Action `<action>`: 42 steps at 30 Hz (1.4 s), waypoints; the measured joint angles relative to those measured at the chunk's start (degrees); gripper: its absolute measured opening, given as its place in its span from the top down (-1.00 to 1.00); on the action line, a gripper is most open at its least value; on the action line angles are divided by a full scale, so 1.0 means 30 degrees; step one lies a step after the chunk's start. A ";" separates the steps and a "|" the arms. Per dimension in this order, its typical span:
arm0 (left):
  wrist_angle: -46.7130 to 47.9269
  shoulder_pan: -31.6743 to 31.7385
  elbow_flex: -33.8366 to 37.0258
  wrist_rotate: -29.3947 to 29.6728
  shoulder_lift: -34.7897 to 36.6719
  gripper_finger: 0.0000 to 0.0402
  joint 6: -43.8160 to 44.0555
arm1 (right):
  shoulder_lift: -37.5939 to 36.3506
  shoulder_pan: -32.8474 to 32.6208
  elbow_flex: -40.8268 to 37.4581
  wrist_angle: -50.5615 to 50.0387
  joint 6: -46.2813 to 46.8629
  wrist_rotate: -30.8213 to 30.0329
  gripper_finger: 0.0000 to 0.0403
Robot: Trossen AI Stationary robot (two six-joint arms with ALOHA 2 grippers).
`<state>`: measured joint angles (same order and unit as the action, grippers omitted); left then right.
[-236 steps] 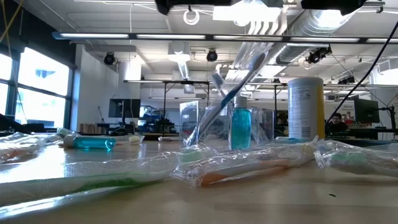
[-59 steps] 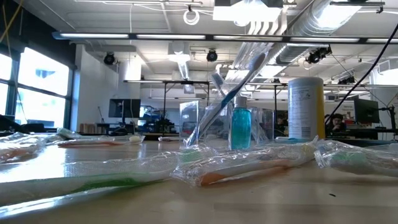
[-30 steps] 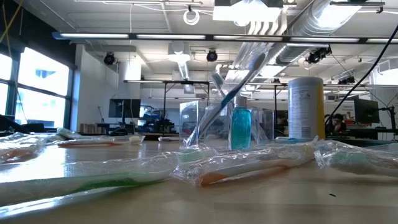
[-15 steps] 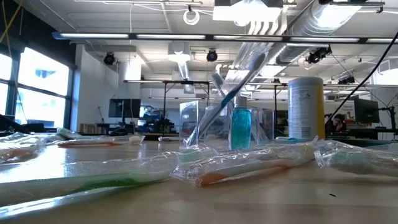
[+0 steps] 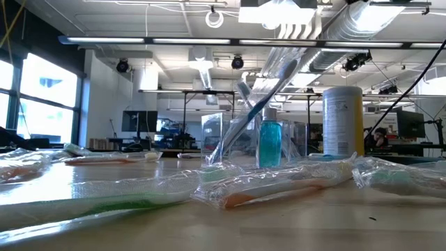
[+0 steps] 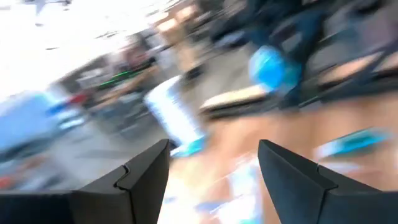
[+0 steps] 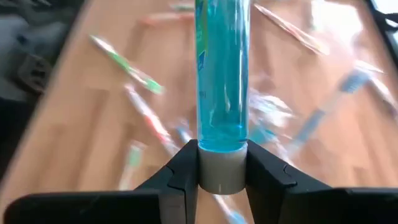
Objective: Pick & Place toothbrushing station
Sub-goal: Put the blue mouthwash into the transparent organizer
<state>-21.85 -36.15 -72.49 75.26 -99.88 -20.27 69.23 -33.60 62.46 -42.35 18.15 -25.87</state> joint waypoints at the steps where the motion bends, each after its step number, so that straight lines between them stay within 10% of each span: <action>1: 0.0311 -0.0181 0.0000 0.1658 0.0011 -0.18 -0.0302 | 0.0283 0.0335 0.0481 -0.0585 -0.0162 -0.0111 0.56; 4: 0.0971 -0.0538 0.0000 0.4883 0.0030 -0.18 -0.1744 | 0.1489 0.1344 0.1849 -0.2536 -0.1441 -0.0615 0.56; 13: 0.0786 -0.1091 0.0000 0.4956 0.0045 -0.18 -0.3169 | 0.5569 0.2765 0.4388 -0.5158 -0.9209 -0.4696 0.56; 25: 0.0895 -0.2548 0.0000 0.4926 0.0307 -0.18 -0.3665 | 0.8340 0.1301 0.4968 -0.4187 -2.0236 -1.7736 0.56; 42: 0.0803 -0.3196 0.0000 0.4912 0.0366 -0.18 -0.3584 | 0.8436 0.2256 0.3019 -1.1824 -1.8365 -1.9906 0.51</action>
<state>-19.44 -45.74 -72.49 90.00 -98.78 -31.03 94.54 -26.83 71.52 -77.82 -36.94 -85.59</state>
